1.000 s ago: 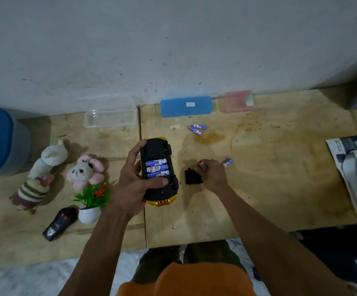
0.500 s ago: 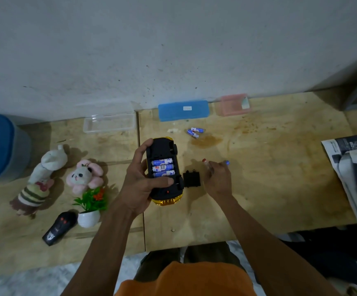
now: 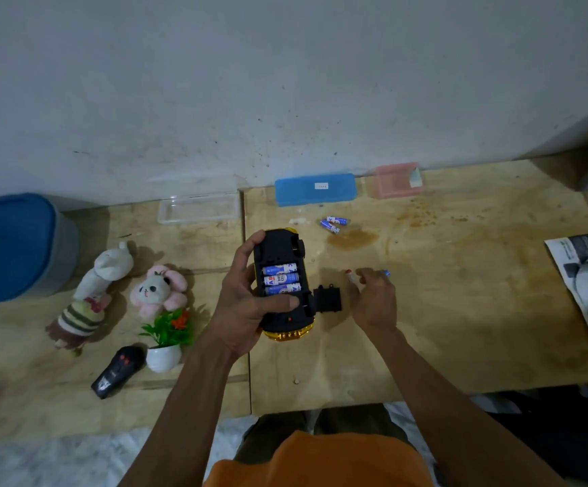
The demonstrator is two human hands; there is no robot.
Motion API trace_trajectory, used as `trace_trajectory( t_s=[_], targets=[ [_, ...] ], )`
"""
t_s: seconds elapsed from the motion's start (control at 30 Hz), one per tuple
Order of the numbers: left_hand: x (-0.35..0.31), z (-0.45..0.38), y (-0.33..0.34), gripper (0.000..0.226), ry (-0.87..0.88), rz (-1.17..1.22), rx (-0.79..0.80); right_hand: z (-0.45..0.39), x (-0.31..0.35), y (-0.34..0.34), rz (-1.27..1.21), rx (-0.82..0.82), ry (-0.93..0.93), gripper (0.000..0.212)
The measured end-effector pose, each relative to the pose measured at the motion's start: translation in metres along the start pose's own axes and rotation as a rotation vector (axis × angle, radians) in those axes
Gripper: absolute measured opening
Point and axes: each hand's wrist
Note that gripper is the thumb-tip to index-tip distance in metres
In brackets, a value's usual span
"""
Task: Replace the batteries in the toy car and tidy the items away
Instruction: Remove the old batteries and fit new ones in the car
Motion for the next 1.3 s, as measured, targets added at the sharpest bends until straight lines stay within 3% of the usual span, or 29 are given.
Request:
trace_trajectory(
  t_s=[0.13, 0.23, 0.33, 0.47, 0.63, 0.87, 1.2, 1.3],
  targets=[
    [-0.009, 0.007, -0.002, 0.109, 0.056, -0.026, 0.003, 0.021, 0.072, -0.048, -0.302, -0.118, -0.119, 0.016],
    [-0.016, 0.013, -0.005, 0.108, 0.128, -0.055, 0.002, 0.051, 0.127, -0.078, -0.473, -0.058, -0.229, 0.012],
    [-0.025, 0.020, -0.007, 0.107, 0.194, -0.051, 0.012, 0.075, 0.155, -0.080, -0.408, 0.007, -0.317, 0.015],
    [-0.036, 0.030, -0.012, 0.104, 0.302, -0.086, 0.008, 0.094, 0.168, -0.067, -0.324, -0.048, -0.341, 0.022],
    [-0.040, 0.044, -0.019, 0.098, 0.397, -0.153, -0.010, 0.116, 0.186, -0.054, -0.392, -0.046, -0.236, 0.030],
    [-0.043, 0.057, -0.032, 0.103, 0.400, -0.193, 0.021, 0.135, 0.203, -0.044, -0.687, -0.048, -0.018, 0.022],
    [-0.043, 0.058, -0.039, 0.105, 0.373, -0.184, 0.063, 0.140, 0.210, -0.043, -0.798, -0.114, -0.032, 0.012],
    [-0.037, 0.057, -0.038, 0.105, 0.345, -0.168, 0.052, 0.143, 0.216, -0.043, -0.670, -0.154, -0.115, 0.009]
  ],
)
Point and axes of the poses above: each hand's wrist, its own z-axis away from the middle knuckle, its own y-axis out of the palm, x = y × z, and after that the axes turned 2 degrees about -y, right-handed
